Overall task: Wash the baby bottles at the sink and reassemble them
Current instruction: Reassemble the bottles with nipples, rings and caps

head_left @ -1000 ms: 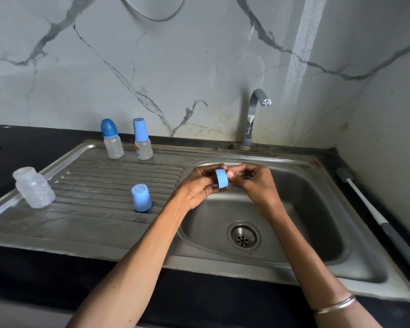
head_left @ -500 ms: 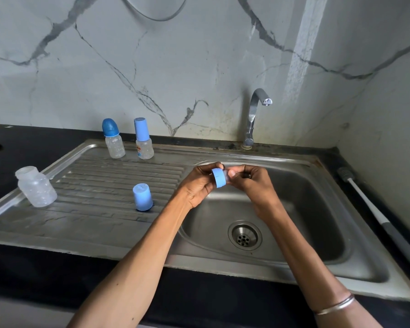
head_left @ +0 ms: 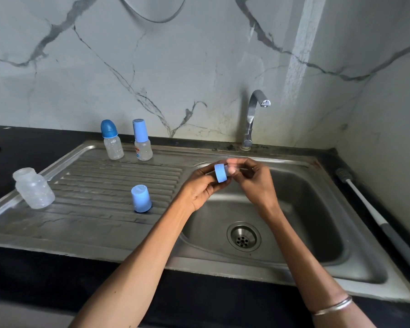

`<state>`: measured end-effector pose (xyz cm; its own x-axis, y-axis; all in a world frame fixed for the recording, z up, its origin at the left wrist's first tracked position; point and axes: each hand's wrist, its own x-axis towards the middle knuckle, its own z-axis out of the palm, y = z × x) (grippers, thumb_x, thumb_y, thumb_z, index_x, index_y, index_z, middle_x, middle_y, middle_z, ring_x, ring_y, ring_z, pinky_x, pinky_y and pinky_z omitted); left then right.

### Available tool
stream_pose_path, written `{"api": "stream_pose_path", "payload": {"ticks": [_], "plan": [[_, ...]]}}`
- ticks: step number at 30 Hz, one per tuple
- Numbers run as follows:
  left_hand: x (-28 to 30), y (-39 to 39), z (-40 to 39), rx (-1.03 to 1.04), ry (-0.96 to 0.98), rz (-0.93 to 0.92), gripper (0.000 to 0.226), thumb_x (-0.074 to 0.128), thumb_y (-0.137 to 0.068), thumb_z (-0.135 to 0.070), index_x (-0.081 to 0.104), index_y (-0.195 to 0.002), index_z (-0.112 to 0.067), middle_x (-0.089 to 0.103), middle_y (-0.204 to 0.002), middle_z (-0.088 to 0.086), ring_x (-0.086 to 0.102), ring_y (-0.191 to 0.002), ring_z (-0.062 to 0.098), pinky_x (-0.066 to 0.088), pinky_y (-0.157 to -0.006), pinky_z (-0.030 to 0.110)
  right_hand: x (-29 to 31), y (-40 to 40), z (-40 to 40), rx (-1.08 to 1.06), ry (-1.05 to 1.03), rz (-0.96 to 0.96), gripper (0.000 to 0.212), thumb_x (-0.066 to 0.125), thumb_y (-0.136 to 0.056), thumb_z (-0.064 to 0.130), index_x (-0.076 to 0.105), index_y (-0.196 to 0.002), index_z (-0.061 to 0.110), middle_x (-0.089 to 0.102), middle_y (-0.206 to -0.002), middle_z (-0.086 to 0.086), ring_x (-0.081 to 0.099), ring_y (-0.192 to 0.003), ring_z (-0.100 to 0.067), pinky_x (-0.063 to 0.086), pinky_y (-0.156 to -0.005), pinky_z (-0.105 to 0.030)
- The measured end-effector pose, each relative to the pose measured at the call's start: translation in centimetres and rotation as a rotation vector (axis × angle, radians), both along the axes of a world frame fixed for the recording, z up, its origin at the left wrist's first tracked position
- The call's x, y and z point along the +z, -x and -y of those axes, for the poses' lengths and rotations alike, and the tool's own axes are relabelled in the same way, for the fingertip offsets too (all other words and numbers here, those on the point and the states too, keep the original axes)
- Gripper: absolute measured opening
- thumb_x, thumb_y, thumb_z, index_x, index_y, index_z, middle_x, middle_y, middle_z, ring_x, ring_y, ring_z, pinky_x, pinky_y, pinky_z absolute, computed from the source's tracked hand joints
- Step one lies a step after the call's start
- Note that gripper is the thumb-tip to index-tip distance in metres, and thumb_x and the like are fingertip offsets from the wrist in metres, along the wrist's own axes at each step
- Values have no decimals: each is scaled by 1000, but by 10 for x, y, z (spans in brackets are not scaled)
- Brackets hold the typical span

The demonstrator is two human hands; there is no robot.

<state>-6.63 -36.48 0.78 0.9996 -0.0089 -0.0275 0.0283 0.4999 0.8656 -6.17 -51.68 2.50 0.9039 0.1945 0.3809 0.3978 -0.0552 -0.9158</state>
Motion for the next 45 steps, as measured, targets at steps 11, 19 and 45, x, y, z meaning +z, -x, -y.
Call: {"api": "stream_pose_path", "payload": {"ticks": [11,19,45], "plan": [[-2,-2,-3,48,-132,20,41,56,-88,17,81,-82,-15,77,-84,1,71,-80,10,58,-76,19,-5,3,1,-98,127,-21,17,79,-81,19,78,-98,17,76,-85,5,72,-78,-4,55,-77,-16],[4,-1,-3,-14,-123,5,38,56,-89,16,79,-76,-11,76,-78,6,71,-73,13,58,-75,24,-5,2,-2,-63,84,36,8,76,-81,4,74,-89,5,74,-77,-2,69,-69,-8,52,-67,-16],[8,8,0,120,-63,-47,28,60,-88,13,76,-83,-9,73,-77,11,69,-67,16,57,-60,20,-15,-2,-11,-13,-71,-34,21,71,-87,5,72,-106,12,76,-90,-5,74,-85,-18,57,-82,-27]]}}
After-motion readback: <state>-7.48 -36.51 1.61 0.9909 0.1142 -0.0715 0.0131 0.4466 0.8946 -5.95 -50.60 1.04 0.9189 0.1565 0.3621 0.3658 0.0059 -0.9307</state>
